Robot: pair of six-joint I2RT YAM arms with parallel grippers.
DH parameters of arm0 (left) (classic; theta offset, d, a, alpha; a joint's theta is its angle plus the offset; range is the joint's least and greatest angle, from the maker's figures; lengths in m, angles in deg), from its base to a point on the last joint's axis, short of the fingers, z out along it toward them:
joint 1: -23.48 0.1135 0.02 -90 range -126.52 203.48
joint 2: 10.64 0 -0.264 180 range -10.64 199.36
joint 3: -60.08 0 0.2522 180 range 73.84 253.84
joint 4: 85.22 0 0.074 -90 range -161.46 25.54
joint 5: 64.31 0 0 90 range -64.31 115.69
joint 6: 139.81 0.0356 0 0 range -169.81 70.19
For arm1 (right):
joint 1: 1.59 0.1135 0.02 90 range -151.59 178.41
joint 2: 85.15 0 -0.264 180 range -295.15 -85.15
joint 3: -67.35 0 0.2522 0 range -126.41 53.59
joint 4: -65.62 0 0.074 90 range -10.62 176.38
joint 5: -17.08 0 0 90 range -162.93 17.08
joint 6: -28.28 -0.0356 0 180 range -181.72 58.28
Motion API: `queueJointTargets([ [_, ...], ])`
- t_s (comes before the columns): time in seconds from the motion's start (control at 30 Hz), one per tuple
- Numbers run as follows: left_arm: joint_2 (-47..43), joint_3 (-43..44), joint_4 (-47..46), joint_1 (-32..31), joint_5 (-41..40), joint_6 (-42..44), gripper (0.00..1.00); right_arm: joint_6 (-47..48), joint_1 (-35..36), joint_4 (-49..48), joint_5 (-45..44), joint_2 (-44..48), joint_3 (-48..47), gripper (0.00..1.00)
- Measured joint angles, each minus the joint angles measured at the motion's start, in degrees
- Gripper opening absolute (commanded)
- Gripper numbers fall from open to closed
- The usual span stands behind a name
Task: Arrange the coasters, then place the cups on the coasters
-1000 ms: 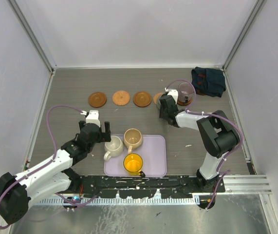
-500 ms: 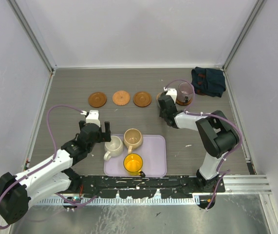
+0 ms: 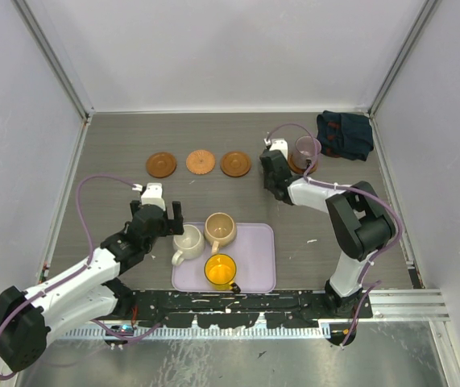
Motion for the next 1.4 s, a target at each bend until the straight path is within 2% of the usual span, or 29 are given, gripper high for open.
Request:
queueJointTargets([
  [0.33,-0.7,-0.4,0.0,0.0,0.0,0.0,0.98,2.4,-0.9,13.9,3.0,0.0,-16.1,0.01],
  [0.6,-0.7,-0.4,0.0,0.0,0.1,0.0,0.98,2.5,-4.5,23.1,5.8,-1.2,-27.8,0.01],
  [1.0,0.1,-0.4,-0.7,0.0,0.2,0.0,0.98,3.0,-7.9,34.7,9.6,-6.6,-30.3,0.01],
  [1.4,3.0,-0.3,-1.3,0.0,0.6,0.5,0.98,3.6,-7.8,34.1,13.7,-7.2,-29.8,0.01],
])
